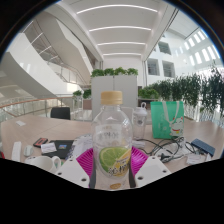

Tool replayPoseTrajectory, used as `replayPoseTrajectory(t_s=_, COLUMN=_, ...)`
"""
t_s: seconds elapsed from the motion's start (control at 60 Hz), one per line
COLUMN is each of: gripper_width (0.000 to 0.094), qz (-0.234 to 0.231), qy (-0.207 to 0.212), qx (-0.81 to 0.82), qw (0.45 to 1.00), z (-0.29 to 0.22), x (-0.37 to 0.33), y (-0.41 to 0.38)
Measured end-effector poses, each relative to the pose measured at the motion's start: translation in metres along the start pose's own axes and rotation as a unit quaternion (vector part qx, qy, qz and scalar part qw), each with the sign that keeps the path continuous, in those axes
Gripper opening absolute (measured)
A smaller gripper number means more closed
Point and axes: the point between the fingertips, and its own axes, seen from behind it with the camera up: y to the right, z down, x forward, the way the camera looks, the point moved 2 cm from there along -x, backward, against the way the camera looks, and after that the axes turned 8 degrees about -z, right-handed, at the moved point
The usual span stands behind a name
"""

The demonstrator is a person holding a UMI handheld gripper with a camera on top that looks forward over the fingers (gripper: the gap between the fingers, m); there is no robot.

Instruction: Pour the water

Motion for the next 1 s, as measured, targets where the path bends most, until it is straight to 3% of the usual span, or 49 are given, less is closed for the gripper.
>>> replayPoseTrajectory(t_s=0.083, gripper_width=0.0455, qz=-0.034, qy=-0.019, qx=0.006, qw=0.999, z=0.018, x=0.0, y=-0.01)
replayPoseTrajectory(t_s=0.1, gripper_width=0.0455, qz=-0.04, qy=-0.014, qx=0.007, qw=0.999, z=0.044, x=0.012, y=-0.019)
replayPoseTrajectory(t_s=0.233, gripper_width=0.0472, qz=-0.051, qy=-0.032, qx=-0.005, qw=0.998, z=0.059, x=-0.001, y=-0.018)
replayPoseTrajectory(t_s=0.267, gripper_width=0.0474, qz=-0.048, qy=-0.006, qx=0.001, qw=0.999, z=0.053, x=-0.006, y=-0.019)
replayPoseTrajectory(t_s=0.483, gripper_width=0.0525, qz=-0.054, qy=-0.002, qx=0.002, qw=0.999, z=0.054, x=-0.003, y=-0.014)
replayPoseTrajectory(t_s=0.533, gripper_width=0.0558, qz=-0.059, qy=-0.02, qx=0.001, qw=0.998, z=0.058, x=-0.003, y=-0.016)
replayPoseTrajectory(t_s=0.583, gripper_width=0.0623, qz=-0.063, qy=-0.07, qx=-0.001, qw=0.996, z=0.072, x=-0.008, y=-0.018)
replayPoseTrajectory(t_s=0.633, gripper_width=0.0738, qz=-0.061, qy=-0.115, qx=0.001, qw=0.991, z=0.086, x=-0.018, y=-0.018)
replayPoseTrajectory(t_s=0.683, gripper_width=0.0811, qz=-0.054, qy=-0.127, qx=0.011, qw=0.99, z=0.094, x=-0.022, y=-0.015)
replayPoseTrajectory(t_s=1.0, gripper_width=0.0818, qz=0.018, qy=-0.116, qx=0.028, qw=0.993, z=0.034, x=-0.166, y=-0.062)
